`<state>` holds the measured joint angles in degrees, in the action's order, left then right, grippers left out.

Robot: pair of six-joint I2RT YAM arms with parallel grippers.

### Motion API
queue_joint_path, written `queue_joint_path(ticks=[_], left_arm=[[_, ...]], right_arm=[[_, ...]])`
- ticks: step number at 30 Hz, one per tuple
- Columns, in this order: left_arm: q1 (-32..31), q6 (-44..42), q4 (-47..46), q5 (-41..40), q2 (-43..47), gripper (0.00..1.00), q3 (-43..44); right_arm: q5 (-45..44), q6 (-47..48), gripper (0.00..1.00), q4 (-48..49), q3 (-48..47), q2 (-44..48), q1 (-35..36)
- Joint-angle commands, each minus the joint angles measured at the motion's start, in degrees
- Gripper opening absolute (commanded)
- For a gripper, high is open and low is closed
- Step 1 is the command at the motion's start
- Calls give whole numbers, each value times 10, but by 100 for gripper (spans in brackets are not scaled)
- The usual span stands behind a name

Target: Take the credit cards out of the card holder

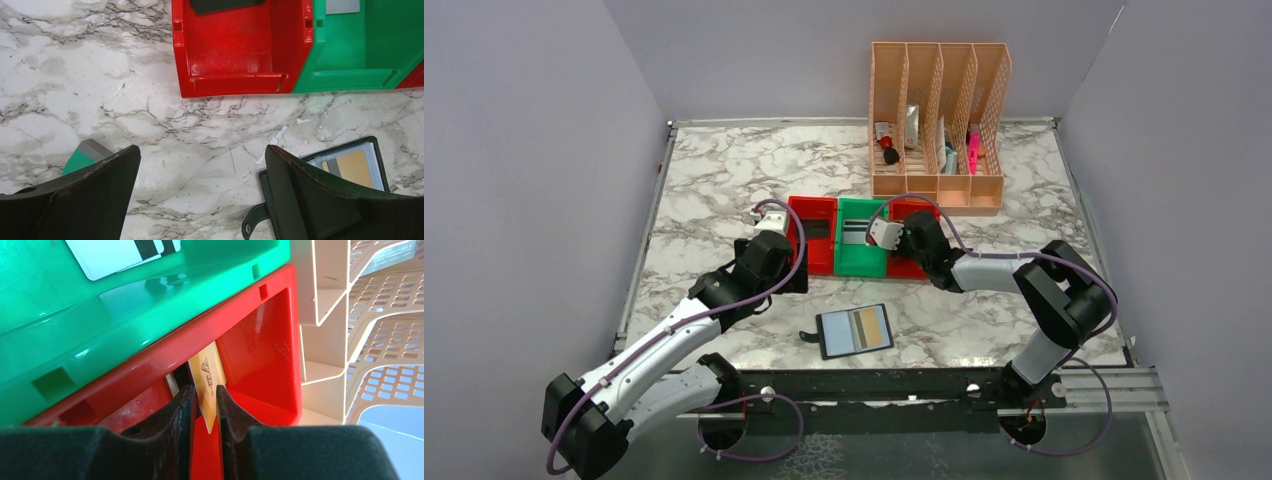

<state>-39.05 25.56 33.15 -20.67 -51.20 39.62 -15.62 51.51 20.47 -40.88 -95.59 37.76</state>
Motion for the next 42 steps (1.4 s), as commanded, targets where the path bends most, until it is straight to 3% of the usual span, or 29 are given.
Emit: queue_joint_path(ticks=[1, 3, 7, 21, 24, 26, 27, 28, 29, 33, 35, 36, 37, 39, 42], left_arm=[[4, -7, 3, 7, -3, 99, 6], [4, -7, 3, 8, -7, 99, 6], [4, -7, 4, 10, -11, 99, 6], [3, -7, 4, 11, -16, 99, 6], [4, -7, 4, 11, -15, 99, 6], [4, -6, 4, 12, -11, 99, 5], [4, -6, 4, 12, -9, 99, 5], [4, -6, 4, 12, -5, 99, 4], [3, -5, 3, 12, -1, 99, 4], [4, 2, 4, 26, 29, 99, -1], [4, 7, 3, 37, 52, 99, -3], [3, 7, 1, 46, 64, 99, -5], [4, 3, -3, 53, 76, 99, -6], [4, 5, -8, 66, 100, 99, -9], [4, 33, -34, 130, 130, 99, -32]], right_arm=[[14, -4, 27, 2, -5, -4, -4], [8, -8, 29, 2, -8, -6, -5], [9, -16, 43, -18, -14, -2, -5], [48, -92, 52, -48, -9, 103, -5], [57, -175, 52, -60, -16, 150, -5], [78, -278, 52, -83, -20, 191, -5], [96, -343, 58, -106, -25, 214, -5], [113, -410, 75, -133, -32, 239, -5], [130, -472, 80, -155, -34, 254, -5], [235, -657, 87, -246, -30, 286, -5], [279, -716, 90, -251, -5, 295, -5], [302, -738, 98, -240, 16, 301, -5], [323, -759, 100, -224, 37, 311, -5], [350, -791, 100, -201, 73, 332, -5], [386, -842, 83, -160, 127, 363, -5]])
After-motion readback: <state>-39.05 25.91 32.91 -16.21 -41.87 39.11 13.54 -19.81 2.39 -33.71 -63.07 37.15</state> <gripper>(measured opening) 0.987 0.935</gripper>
